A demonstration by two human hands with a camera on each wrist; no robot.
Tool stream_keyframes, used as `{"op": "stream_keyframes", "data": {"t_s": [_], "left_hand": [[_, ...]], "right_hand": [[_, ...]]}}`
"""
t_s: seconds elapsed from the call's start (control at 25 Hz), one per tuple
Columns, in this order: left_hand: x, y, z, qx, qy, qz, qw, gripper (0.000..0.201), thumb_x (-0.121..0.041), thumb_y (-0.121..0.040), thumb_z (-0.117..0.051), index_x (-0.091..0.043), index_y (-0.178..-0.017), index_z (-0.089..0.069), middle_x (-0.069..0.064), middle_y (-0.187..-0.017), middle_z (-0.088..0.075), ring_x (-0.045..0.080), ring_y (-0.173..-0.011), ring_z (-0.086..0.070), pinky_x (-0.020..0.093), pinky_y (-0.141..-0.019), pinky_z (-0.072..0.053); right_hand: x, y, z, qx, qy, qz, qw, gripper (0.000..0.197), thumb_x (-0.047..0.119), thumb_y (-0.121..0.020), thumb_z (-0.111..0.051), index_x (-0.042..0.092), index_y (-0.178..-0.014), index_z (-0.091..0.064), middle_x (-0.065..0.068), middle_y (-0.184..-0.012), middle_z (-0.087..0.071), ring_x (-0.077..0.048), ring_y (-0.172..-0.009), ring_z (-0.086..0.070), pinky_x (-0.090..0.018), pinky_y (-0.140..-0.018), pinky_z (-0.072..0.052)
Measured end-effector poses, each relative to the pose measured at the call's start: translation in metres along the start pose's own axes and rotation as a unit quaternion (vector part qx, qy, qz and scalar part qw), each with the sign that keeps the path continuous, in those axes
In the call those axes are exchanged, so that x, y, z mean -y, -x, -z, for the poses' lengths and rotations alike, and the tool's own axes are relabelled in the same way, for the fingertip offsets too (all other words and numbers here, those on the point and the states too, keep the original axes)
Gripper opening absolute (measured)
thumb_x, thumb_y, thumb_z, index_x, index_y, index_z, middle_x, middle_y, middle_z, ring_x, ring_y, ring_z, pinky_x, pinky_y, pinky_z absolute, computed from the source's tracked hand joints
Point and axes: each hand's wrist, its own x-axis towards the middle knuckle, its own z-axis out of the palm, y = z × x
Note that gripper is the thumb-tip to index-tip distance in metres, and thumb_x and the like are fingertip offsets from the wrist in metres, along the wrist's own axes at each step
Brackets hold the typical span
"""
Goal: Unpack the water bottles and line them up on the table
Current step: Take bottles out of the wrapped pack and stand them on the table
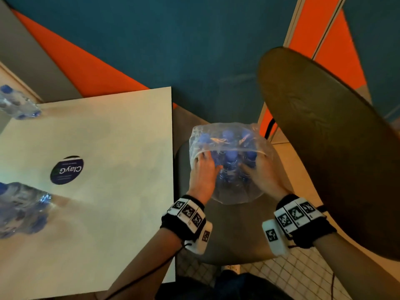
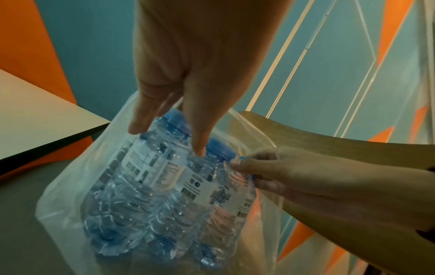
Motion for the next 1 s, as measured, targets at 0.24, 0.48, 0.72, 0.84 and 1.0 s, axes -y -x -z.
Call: {"op": "stream_keyframes", "data": {"t_s": [0.24, 0.48, 0.72, 0.84, 1.0], "left_hand": [[0.012, 0.008, 0.005, 0.029, -0.044, -0.057, 0.997, 0.045, -0.013, -0.084, -0.063, -0.007, -0.124, -0.044, 0.017, -0.123, -0.059, 0.032, -0.112, -0.058, 0.043, -0.090, -0.054], [0.034, 0.035, 0.020, 0.108, -0.112, -0.104, 0.982, 0.034, -0.008, -0.087, -0.056, -0.007, -0.120, -0.049, 0.013, -0.126, -0.052, 0.036, -0.106, -0.060, 0.048, -0.086, -0.054], [0.061, 0.074, 0.062, 0.121, -0.122, -0.112, 0.979, 0.033, -0.010, -0.088, -0.058, -0.009, -0.120, -0.049, 0.013, -0.117, -0.054, 0.035, -0.099, -0.061, 0.041, -0.081, -0.052], [0.086, 0.088, 0.094, 0.109, -0.133, -0.088, 0.981, 0.034, -0.005, -0.088, -0.054, -0.009, -0.121, -0.049, 0.012, -0.118, -0.054, 0.032, -0.100, -0.060, 0.039, -0.081, -0.051], [0.147, 0.097, 0.141, 0.084, -0.158, -0.027, 0.984, 0.028, -0.006, -0.087, -0.054, -0.008, -0.115, -0.051, 0.012, -0.115, -0.054, 0.034, -0.100, -0.058, 0.042, -0.079, -0.050]], "right_hand": [[0.011, 0.023, 0.014, 0.009, 0.138, 0.015, 0.990, 0.046, 0.011, -0.087, -0.063, 0.004, -0.129, -0.047, -0.016, -0.124, -0.061, -0.028, -0.114, -0.060, -0.026, -0.092, -0.046], [0.043, 0.056, 0.021, 0.103, 0.232, 0.043, 0.966, 0.040, 0.011, -0.090, -0.058, 0.009, -0.129, -0.047, -0.013, -0.121, -0.063, -0.024, -0.106, -0.065, -0.028, -0.085, -0.052], [0.102, 0.075, -0.006, 0.217, 0.299, 0.088, 0.925, 0.041, 0.008, -0.082, -0.059, 0.017, -0.121, -0.050, -0.010, -0.121, -0.061, -0.034, -0.111, -0.059, -0.048, -0.093, -0.050], [0.142, 0.075, -0.034, 0.260, 0.286, 0.125, 0.914, 0.032, 0.007, -0.082, -0.059, 0.014, -0.112, -0.053, -0.010, -0.113, -0.064, -0.033, -0.104, -0.061, -0.046, -0.088, -0.051], [0.193, 0.061, -0.093, 0.291, 0.261, 0.168, 0.905, 0.036, 0.012, -0.087, -0.058, 0.011, -0.123, -0.051, -0.010, -0.122, -0.061, -0.031, -0.107, -0.061, -0.044, -0.092, -0.050]]}}
